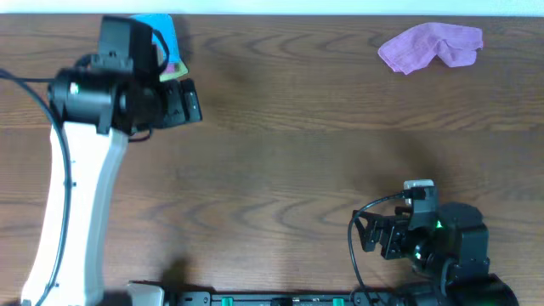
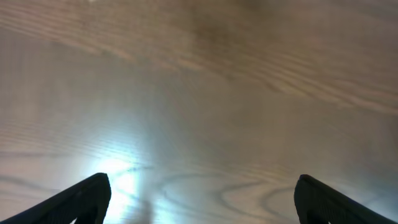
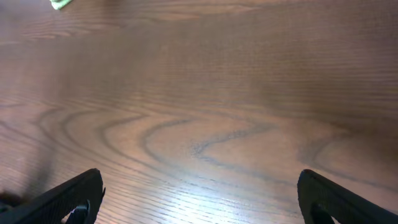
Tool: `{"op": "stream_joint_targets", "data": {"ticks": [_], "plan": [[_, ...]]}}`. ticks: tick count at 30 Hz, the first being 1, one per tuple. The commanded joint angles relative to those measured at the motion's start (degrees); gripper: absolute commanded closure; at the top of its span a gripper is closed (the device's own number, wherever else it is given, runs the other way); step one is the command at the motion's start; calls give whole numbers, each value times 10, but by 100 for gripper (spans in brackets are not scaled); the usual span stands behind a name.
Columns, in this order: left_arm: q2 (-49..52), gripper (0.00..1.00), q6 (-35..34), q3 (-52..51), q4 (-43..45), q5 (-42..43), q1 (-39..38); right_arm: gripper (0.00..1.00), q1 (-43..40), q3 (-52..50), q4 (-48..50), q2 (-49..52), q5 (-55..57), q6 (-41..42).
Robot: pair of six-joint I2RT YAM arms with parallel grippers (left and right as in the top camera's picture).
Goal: Fold the cloth
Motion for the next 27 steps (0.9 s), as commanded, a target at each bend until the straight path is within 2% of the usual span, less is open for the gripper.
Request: {"op": "stream_joint_targets", "data": {"ticks": [1, 6, 13, 20, 27], "plan": [[-65, 5, 18, -75, 39, -20, -6, 1, -6, -3, 0, -3, -2, 8], [-212, 5, 21, -262, 156, -17, -6, 1, -6, -3, -1, -3, -2, 8], [-429, 5, 80, -477, 269, -17, -1, 1, -6, -3, -1, -3, -2, 8], [-581, 5, 184, -591, 300, -23, 18, 1, -6, -3, -1, -3, -2, 8], [-680, 5, 204, -681, 324, -54, 22, 1, -6, -3, 0, -3, -2, 8]]}}
